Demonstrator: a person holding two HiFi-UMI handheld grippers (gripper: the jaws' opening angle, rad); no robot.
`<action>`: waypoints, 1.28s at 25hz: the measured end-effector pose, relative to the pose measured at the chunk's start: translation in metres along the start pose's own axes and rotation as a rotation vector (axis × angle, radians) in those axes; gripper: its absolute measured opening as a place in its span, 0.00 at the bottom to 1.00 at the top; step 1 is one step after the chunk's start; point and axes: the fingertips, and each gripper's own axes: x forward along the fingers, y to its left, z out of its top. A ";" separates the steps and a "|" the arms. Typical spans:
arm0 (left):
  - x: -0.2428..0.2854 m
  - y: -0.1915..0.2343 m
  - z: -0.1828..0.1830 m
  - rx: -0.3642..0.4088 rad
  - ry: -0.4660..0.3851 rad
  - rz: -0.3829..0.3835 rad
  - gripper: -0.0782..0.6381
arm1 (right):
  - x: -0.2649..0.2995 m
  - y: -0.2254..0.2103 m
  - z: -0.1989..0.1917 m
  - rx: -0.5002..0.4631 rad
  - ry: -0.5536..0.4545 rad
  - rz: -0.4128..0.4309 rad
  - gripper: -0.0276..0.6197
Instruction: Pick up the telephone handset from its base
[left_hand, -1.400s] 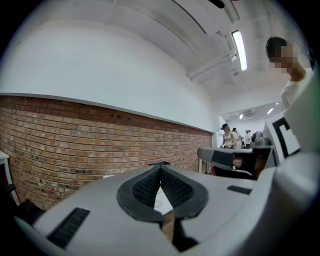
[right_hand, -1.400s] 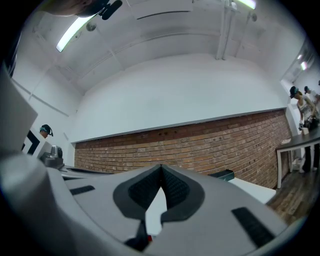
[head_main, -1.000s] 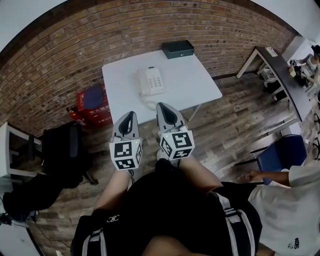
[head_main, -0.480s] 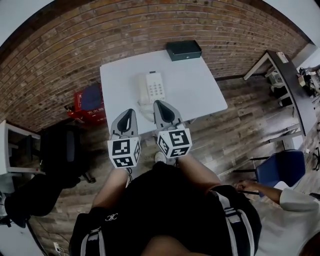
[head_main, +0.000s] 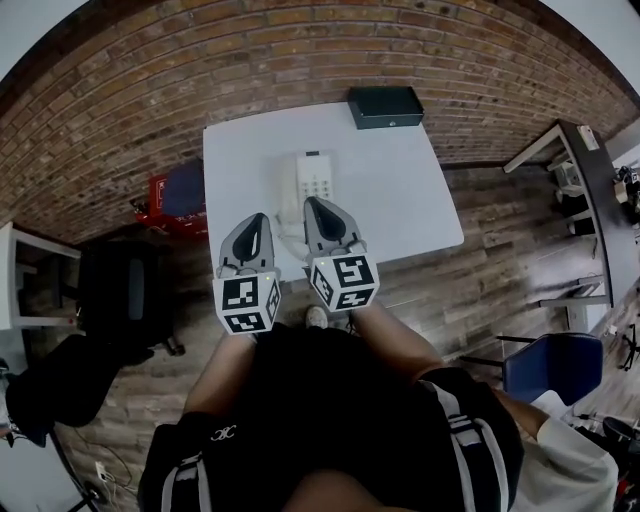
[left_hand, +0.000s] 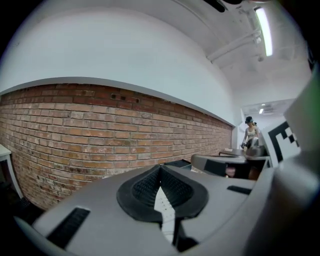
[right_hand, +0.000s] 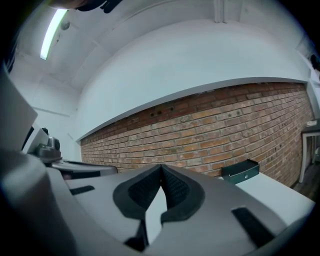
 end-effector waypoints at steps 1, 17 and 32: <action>0.003 0.003 -0.001 -0.002 0.004 0.006 0.11 | 0.004 -0.002 -0.002 0.005 0.006 -0.003 0.04; 0.038 0.045 0.001 0.007 0.039 -0.021 0.11 | 0.087 -0.021 -0.064 0.036 0.169 -0.096 0.12; 0.042 0.114 0.001 -0.022 0.057 0.036 0.11 | 0.165 -0.051 -0.185 0.047 0.510 -0.260 0.34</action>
